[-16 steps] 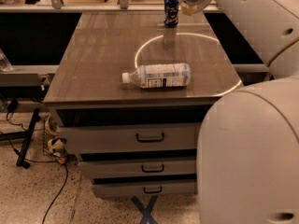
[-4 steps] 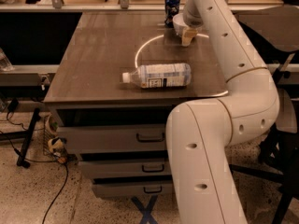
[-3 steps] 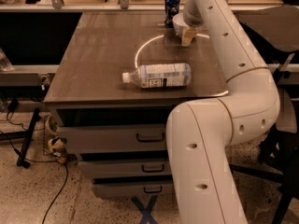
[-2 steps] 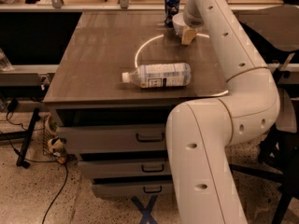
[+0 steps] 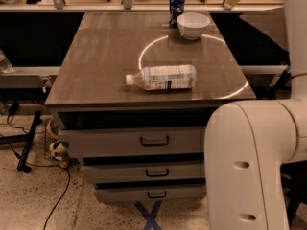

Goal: Move white bowl near pepsi can

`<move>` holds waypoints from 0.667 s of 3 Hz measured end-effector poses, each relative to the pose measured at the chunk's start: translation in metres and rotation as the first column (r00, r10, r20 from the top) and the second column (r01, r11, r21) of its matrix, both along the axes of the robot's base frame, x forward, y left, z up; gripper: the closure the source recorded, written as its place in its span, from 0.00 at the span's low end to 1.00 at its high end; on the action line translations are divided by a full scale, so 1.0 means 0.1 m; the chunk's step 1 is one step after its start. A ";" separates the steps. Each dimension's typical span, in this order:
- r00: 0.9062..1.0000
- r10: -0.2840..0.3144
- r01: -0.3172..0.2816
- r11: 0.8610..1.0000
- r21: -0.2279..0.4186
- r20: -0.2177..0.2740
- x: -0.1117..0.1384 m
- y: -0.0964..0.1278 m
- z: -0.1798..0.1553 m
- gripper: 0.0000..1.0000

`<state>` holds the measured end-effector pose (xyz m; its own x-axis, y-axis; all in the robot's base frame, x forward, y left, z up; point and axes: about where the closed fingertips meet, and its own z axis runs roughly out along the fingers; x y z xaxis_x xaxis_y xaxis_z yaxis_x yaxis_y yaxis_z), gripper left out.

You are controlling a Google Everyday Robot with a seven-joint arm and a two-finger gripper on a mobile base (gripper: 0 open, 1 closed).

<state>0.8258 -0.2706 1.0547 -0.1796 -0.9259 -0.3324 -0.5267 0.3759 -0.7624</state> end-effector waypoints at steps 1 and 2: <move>0.995 -0.064 0.052 0.985 0.163 0.072 -0.29 -0.40 0.38 0.16; 0.988 -0.091 0.032 0.911 0.411 0.126 -0.59 -0.73 0.62 0.15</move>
Offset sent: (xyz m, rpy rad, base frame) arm -0.0868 -0.1269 0.1201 0.6834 -0.2433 -0.0635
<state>0.7671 -0.3432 1.1163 -0.1561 -0.6934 -0.7034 -0.3924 0.6971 -0.6001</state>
